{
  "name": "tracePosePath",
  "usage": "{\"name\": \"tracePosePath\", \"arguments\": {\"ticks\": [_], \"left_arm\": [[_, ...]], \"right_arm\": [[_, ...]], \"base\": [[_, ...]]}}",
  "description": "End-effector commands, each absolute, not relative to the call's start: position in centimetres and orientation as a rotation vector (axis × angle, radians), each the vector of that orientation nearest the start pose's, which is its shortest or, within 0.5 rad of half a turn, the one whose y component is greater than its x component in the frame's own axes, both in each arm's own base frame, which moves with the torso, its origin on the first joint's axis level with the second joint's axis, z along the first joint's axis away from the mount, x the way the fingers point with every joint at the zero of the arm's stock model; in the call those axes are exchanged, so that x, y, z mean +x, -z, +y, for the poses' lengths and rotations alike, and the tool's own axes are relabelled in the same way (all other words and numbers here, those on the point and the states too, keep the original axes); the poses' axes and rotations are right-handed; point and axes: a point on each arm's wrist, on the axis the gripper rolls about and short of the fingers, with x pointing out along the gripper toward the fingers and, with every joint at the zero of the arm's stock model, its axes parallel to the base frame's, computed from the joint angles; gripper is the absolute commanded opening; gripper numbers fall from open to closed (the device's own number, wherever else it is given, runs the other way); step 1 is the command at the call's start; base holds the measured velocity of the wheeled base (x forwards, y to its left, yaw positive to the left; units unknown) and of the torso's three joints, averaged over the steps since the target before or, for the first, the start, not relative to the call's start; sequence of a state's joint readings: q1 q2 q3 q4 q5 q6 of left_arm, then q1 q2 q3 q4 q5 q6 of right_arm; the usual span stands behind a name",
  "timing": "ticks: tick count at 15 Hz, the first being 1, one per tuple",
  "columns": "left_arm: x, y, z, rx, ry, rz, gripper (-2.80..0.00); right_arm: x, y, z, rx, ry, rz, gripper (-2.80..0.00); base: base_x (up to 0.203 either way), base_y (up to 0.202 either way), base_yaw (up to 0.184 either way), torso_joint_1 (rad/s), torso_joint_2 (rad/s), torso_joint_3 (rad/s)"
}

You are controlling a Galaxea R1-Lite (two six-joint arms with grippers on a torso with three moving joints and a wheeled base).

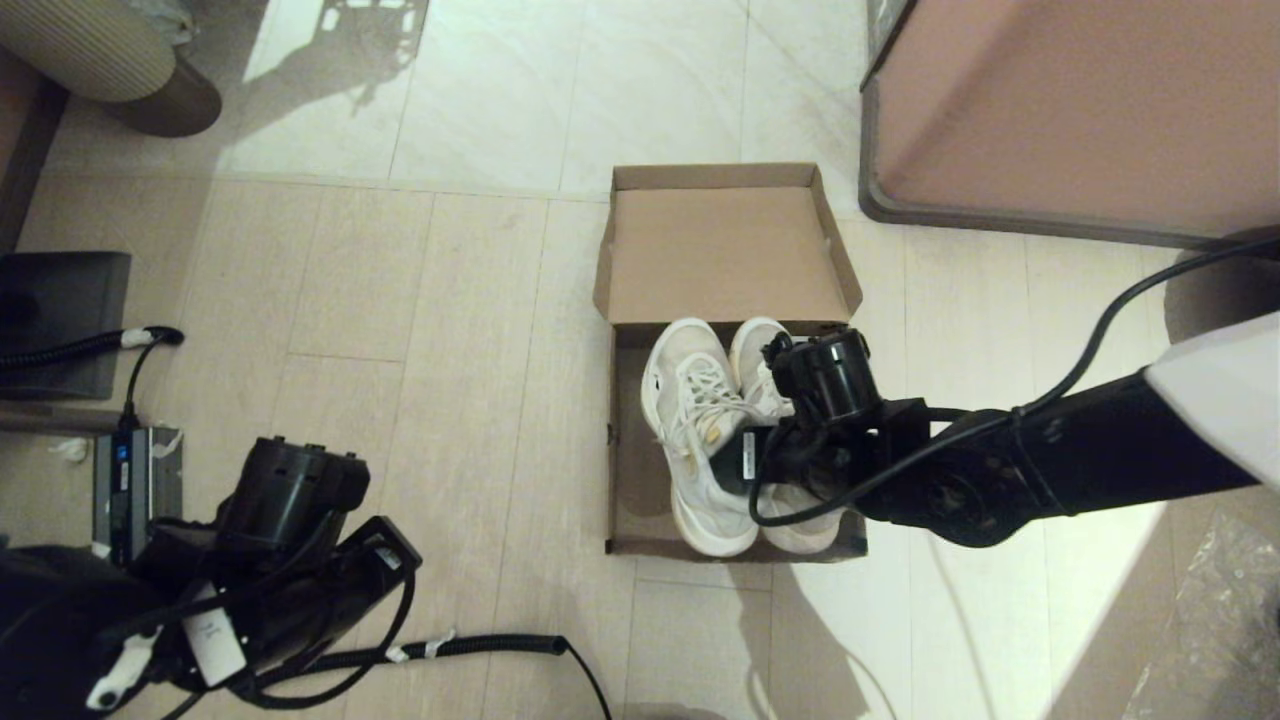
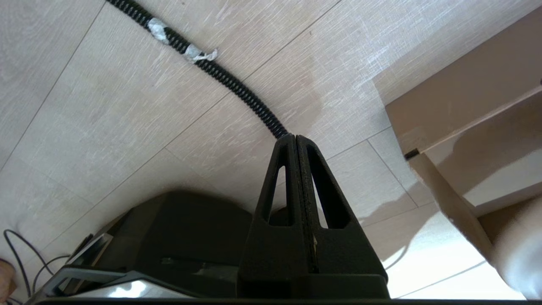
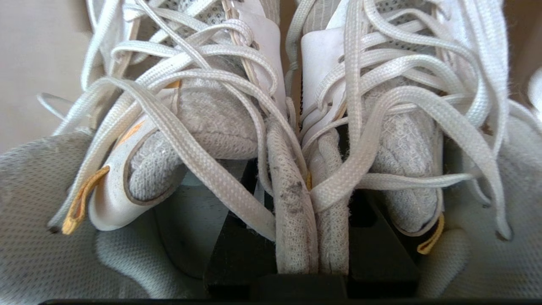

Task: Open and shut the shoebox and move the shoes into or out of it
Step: Put the shoes out of the shoe box

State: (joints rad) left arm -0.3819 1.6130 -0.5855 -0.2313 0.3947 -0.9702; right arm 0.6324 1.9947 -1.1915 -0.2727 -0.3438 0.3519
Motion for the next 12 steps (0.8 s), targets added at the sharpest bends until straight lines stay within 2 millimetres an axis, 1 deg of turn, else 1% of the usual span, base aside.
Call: {"name": "tracePosePath", "arguments": {"ticks": [1, 3, 4, 6, 7, 8, 10, 12], "left_arm": [[21.8, -12.0, -7.8, -0.633, -0.358, 0.644, -2.80], [21.2, -11.8, -7.6, -0.631, -0.362, 0.649, -2.80], [20.9, -11.7, -7.4, -0.628, -0.366, 0.650, -2.80], [20.5, -11.8, -6.9, -0.631, -0.377, 0.645, -2.80], [20.2, -11.7, -6.7, -0.629, -0.382, 0.643, -2.80], [20.0, -11.7, -6.4, -0.620, -0.388, 0.643, -2.80], [20.3, -11.8, -6.0, -0.603, -0.408, 0.625, -2.80], [20.6, -11.9, -6.1, -0.605, -0.401, 0.618, -2.80]], "right_arm": [[27.7, -19.4, 20.9, 0.158, -0.239, 0.451, -2.80], [25.3, -21.5, 19.7, 0.198, -0.253, 0.433, -2.80], [24.1, -22.1, 18.8, 0.212, -0.255, 0.424, -2.80], [22.3, -22.5, 17.0, 0.224, -0.245, 0.418, -2.80], [21.8, -22.5, 15.7, 0.234, -0.218, 0.407, -2.80], [21.9, -22.4, 14.1, 0.245, -0.167, 0.398, -2.80], [22.4, -22.0, 10.7, 0.260, -0.043, 0.388, -2.80], [22.5, -21.1, 8.1, 0.272, 0.062, 0.398, -2.80]], "base": [[0.000, 0.000, 0.000, 0.000, 0.00, 0.000], [0.000, 0.000, 0.000, 0.000, 0.00, 0.000], [0.000, 0.000, 0.000, 0.000, 0.00, 0.000], [0.000, 0.000, 0.000, 0.000, 0.00, 0.000], [0.000, 0.000, 0.000, 0.000, 0.00, 0.000], [0.000, 0.000, 0.000, 0.000, 0.00, 0.000], [0.000, 0.000, 0.000, 0.000, 0.00, 0.000], [0.000, 0.000, 0.000, 0.000, 0.00, 0.000]]}}
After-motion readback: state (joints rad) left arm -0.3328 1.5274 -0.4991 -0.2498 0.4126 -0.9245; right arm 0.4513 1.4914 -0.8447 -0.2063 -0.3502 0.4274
